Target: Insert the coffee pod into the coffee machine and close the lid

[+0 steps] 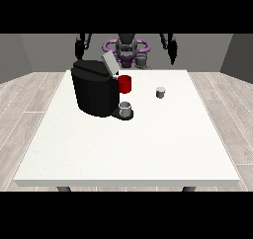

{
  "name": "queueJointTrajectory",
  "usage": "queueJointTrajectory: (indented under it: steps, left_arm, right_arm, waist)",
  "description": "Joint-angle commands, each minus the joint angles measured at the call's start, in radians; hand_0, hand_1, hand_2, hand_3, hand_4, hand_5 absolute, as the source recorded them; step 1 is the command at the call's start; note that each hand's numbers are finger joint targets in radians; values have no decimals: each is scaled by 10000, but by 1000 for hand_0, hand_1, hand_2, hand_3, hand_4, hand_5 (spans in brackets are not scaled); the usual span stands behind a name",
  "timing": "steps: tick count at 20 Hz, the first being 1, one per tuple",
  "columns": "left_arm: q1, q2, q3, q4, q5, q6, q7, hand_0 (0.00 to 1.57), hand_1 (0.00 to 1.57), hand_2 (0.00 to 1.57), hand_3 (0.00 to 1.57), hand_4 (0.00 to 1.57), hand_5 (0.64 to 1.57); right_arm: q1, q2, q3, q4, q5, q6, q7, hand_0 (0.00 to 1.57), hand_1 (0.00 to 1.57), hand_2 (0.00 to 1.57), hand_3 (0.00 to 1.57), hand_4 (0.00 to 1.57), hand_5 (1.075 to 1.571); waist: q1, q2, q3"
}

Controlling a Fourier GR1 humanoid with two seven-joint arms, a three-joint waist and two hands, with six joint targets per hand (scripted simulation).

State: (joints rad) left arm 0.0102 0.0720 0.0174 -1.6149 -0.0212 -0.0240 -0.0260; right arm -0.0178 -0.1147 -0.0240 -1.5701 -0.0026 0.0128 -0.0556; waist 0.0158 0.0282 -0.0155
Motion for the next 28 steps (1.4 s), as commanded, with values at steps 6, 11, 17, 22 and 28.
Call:
queueJointTrajectory:
  steps: [6, 11, 17, 22, 28]
  left_arm:
    - [-855, 573, -65, 336, 630, -1439, -53, 0, 0, 0, 0, 587, 1571]
    - [-1277, 1345, -219, 1316, -1110, -891, 294, 0, 0, 0, 0, 330, 1571]
    - [-1808, 2540, 252, 3037, -2084, -1023, -357, 0, 0, 0, 0, 0, 1571]
    - [-2906, 3174, 377, 4112, -2898, -800, -476, 0, 0, 0, 0, 0, 1571]
    - [-4054, 3379, 448, 6142, -3860, -165, -1125, 0, 0, 0, 0, 0, 1571]
  right_arm:
    - [149, 632, 109, 667, -301, 70, -256, 0, 0, 0, 0, 328, 1571]
    - [-372, 803, -246, 288, -947, 181, -719, 0, 0, 0, 0, 342, 1571]
    - [-445, 649, 239, -420, -488, 152, -134, 0, 0, 0, 0, 346, 1571]
    - [-611, 1135, 471, 128, -364, 76, -1372, 0, 0, 0, 0, 411, 1571]
    - [-1217, 1133, 623, -374, 22, -326, -655, 0, 0, 0, 0, 430, 1571]
  waist:
    - [-398, -80, 157]
    - [-1028, 380, 158]
    - [-1511, 674, 150]
    - [-1687, 1635, 157]
    - [-2253, 2375, 146]
